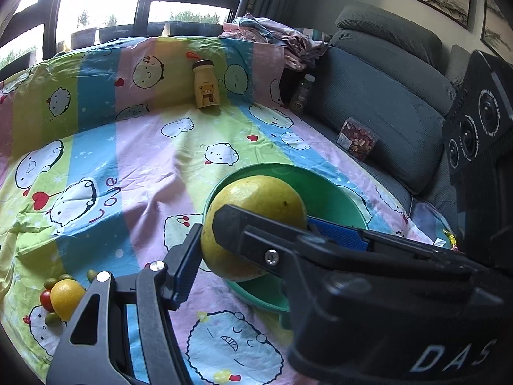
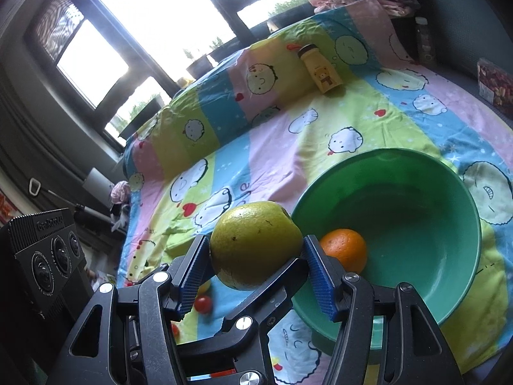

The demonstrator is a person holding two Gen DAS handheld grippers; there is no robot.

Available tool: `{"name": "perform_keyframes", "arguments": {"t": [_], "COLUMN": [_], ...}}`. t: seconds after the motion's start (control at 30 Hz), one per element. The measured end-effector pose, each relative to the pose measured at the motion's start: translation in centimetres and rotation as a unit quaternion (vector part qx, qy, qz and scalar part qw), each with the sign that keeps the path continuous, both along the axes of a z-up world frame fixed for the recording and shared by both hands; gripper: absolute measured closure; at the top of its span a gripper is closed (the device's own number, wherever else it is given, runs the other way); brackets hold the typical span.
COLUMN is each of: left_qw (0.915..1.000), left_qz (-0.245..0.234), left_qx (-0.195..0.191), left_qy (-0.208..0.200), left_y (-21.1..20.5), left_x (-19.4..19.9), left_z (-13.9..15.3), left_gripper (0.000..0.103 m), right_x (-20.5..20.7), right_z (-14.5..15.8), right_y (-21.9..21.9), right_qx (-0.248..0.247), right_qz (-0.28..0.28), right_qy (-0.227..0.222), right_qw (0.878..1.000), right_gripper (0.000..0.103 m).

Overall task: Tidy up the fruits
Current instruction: 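Carry the pomelo over the green basin with the right gripper, then lower the pomelo into the basin beside the orange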

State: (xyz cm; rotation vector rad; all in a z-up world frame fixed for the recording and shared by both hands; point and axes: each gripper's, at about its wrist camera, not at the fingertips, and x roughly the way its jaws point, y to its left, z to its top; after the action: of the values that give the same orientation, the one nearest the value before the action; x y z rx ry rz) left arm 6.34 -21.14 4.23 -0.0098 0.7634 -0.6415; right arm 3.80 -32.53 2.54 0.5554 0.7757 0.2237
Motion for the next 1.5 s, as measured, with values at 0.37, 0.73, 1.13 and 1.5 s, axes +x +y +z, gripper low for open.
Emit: {"name": "perform_keyframes", "arguments": {"t": [0.37, 0.73, 1.13, 1.5], "left_qw": [0.9991, 0.9972, 0.995, 0.9938], "left_qz": [-0.037, -0.062, -0.071, -0.071], "left_qx": [-0.01, -0.016, -0.018, -0.016], "left_qy": [0.018, 0.038, 0.068, 0.084], "left_y": [-3.5, -5.7, -6.7, -7.2], "left_x": [0.9, 1.7, 2.5, 3.0], "left_z": [-0.9, -2.0, -3.5, -4.3], "left_gripper": [0.041, 0.041, 0.041, 0.041], "right_x": [-0.1, 0.0, 0.6, 0.9], "right_z": [-0.8, -1.9, -3.5, -4.3], "right_y": [-3.4, -5.7, -6.9, -7.3], "right_qx": [0.002, 0.008, 0.019, 0.024], "right_qz": [-0.045, -0.078, -0.097, -0.1], "right_qy": [0.018, 0.045, 0.089, 0.109], "right_qw": [0.999, 0.996, 0.991, 0.989], "right_gripper": [0.04, 0.04, 0.04, 0.04]}}
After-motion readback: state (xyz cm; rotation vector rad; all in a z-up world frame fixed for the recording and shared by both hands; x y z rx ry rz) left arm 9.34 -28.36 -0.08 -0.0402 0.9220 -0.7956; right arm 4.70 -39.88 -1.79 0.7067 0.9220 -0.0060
